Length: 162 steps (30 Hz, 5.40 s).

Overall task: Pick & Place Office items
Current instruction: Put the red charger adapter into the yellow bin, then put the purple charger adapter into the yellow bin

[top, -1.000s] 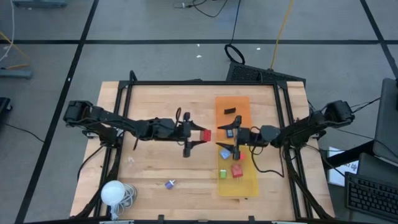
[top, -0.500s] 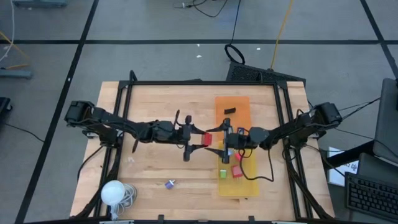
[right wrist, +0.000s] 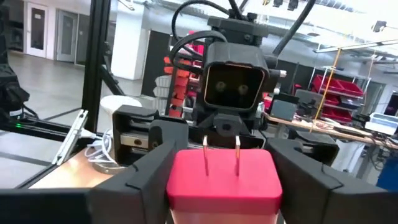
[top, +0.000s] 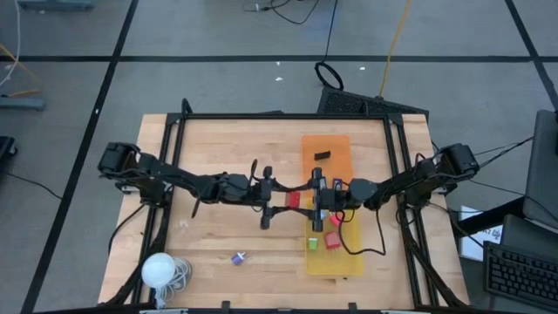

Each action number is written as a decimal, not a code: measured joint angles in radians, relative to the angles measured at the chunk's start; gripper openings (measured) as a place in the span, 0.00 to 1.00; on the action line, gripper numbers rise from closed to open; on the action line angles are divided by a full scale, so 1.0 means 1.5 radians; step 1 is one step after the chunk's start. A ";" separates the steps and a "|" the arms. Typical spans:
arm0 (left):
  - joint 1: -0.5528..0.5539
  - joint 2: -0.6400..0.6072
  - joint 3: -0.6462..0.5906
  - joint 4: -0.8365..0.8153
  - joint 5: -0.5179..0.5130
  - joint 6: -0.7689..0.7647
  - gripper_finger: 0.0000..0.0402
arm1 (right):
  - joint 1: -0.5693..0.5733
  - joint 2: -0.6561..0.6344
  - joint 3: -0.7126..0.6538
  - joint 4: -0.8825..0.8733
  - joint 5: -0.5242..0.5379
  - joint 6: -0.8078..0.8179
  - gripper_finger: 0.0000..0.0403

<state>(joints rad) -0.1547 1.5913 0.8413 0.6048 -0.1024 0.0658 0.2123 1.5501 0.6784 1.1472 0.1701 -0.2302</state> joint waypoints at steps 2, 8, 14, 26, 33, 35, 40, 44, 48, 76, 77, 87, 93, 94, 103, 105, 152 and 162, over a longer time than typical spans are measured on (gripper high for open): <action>0.000 0.013 -0.001 0.023 -0.002 0.002 0.55 | -0.001 -0.002 0.000 -0.011 -0.008 0.001 0.52; 0.000 0.016 -0.002 0.026 -0.003 0.006 0.56 | -0.002 -0.002 0.000 -0.030 -0.009 -0.006 0.52; 0.001 0.013 0.000 0.038 0.000 0.003 0.55 | -0.004 0.000 0.000 -0.051 0.025 -0.019 0.58; 0.000 0.013 -0.001 0.037 0.003 0.005 0.55 | -0.006 0.000 0.000 -0.055 0.023 -0.027 0.52; 0.000 0.013 0.000 0.022 -0.003 -0.005 0.68 | 0.000 0.000 0.000 -0.054 0.024 -0.031 0.52; 0.000 0.013 0.000 0.019 -0.003 -0.015 0.74 | 0.000 -0.001 -0.001 -0.055 0.024 -0.018 0.52; 0.000 0.013 0.000 0.013 -0.004 -0.007 0.83 | -0.001 -0.010 -0.002 -0.059 0.026 0.007 0.52; 0.001 0.012 0.001 -0.022 -0.005 0.014 0.88 | -0.001 -0.033 -0.004 -0.076 0.026 0.023 0.52; 0.003 -0.007 0.000 -0.083 -0.007 0.040 0.89 | -0.001 -0.078 -0.018 -0.121 0.027 0.053 0.52; 0.103 -0.339 -0.309 -0.001 -0.084 -0.059 0.89 | 0.195 -0.234 -0.081 -0.505 0.009 0.377 0.52; 0.107 -0.338 -0.310 -0.002 -0.085 -0.064 0.88 | 0.207 -0.230 -0.066 -0.553 0.021 0.393 0.52; 0.120 -0.336 -0.310 -0.002 -0.084 -0.080 0.88 | 0.243 -0.166 -0.011 -0.709 -0.066 0.567 0.52; 0.120 -0.336 -0.310 -0.003 -0.084 -0.083 0.87 | 0.267 -0.135 -0.010 -0.723 -0.110 0.605 0.52; 0.120 -0.336 -0.310 -0.004 -0.084 -0.083 0.87 | 0.272 -0.131 -0.010 -0.722 -0.116 0.605 0.52; 0.120 -0.335 -0.310 -0.005 -0.083 -0.083 0.87 | 0.290 -0.118 -0.010 -0.746 -0.115 0.595 0.57; 0.120 -0.335 -0.310 -0.005 -0.083 -0.083 0.87 | 0.287 -0.118 -0.010 -0.743 -0.114 0.595 0.63; 0.119 -0.335 -0.310 0.003 -0.083 -0.191 0.87 | -0.034 -0.184 -0.011 -0.602 -0.115 0.208 0.55; 0.119 -0.335 -0.310 -0.001 -0.083 -0.191 0.87 | -0.041 -0.325 -0.036 -0.668 -0.116 0.180 0.48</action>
<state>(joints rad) 0.0238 1.0884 0.3767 0.6025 -0.2273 -0.2207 0.1509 1.0619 0.6251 0.1455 -0.0036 0.0399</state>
